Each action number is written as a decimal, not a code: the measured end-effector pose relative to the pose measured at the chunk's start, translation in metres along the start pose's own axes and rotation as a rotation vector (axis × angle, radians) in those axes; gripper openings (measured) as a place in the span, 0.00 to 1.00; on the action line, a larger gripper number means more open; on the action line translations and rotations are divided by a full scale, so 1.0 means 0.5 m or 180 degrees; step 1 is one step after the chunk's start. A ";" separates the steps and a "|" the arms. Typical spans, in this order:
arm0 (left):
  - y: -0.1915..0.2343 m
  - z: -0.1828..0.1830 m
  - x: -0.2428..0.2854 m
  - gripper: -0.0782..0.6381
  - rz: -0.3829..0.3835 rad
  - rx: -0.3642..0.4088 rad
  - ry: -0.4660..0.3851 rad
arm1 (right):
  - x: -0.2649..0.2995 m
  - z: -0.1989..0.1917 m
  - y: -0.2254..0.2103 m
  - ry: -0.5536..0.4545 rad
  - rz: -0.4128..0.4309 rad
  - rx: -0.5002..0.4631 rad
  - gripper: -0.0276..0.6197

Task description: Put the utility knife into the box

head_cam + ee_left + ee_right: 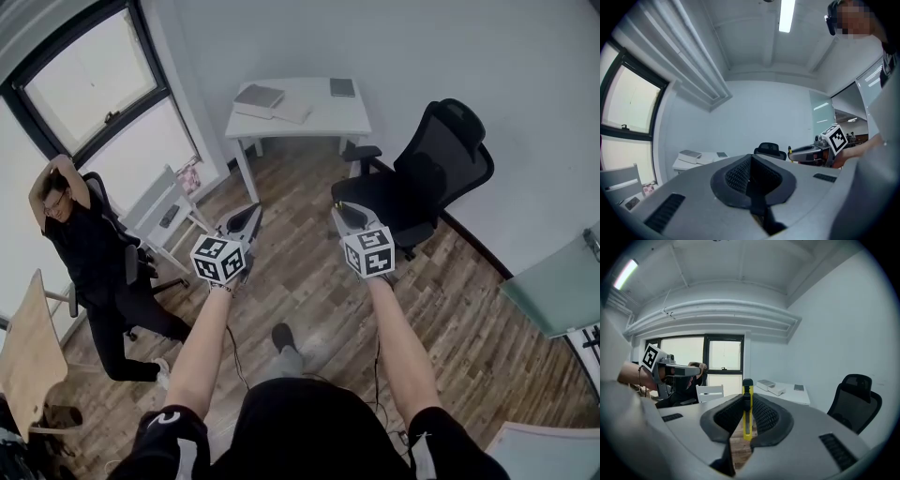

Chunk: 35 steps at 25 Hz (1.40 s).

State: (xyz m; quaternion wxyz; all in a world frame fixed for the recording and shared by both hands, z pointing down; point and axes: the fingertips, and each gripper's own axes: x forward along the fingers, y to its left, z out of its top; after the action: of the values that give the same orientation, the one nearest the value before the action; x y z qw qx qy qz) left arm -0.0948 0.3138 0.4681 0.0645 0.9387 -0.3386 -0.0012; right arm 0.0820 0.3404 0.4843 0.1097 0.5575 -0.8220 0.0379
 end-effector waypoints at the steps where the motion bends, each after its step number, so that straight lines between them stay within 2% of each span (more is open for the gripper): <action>1: 0.019 0.001 0.010 0.14 -0.0017 -0.0005 0.0009 | 0.021 0.006 -0.001 0.0008 -0.0007 -0.0001 0.15; 9: 0.184 0.031 0.070 0.14 -0.0135 -0.0085 -0.0035 | 0.178 0.055 0.007 0.0101 -0.0082 -0.0065 0.15; 14: 0.257 0.052 0.080 0.14 -0.0172 -0.0135 -0.0132 | 0.228 0.088 0.014 0.0130 -0.0115 -0.0087 0.15; 22: 0.286 0.065 0.064 0.14 -0.0197 -0.0192 -0.0214 | 0.237 0.114 0.018 0.0086 -0.0172 -0.0021 0.15; 35: 0.300 0.084 0.100 0.14 -0.0262 -0.0069 -0.0159 | 0.281 0.128 -0.010 0.0012 -0.0203 0.0020 0.15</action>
State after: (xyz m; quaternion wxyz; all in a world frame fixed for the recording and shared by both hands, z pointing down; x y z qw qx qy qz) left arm -0.1533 0.1626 0.4468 0.0661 0.9508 -0.3011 -0.0310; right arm 0.0280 0.1990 0.4532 0.1106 0.5838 -0.8035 0.0380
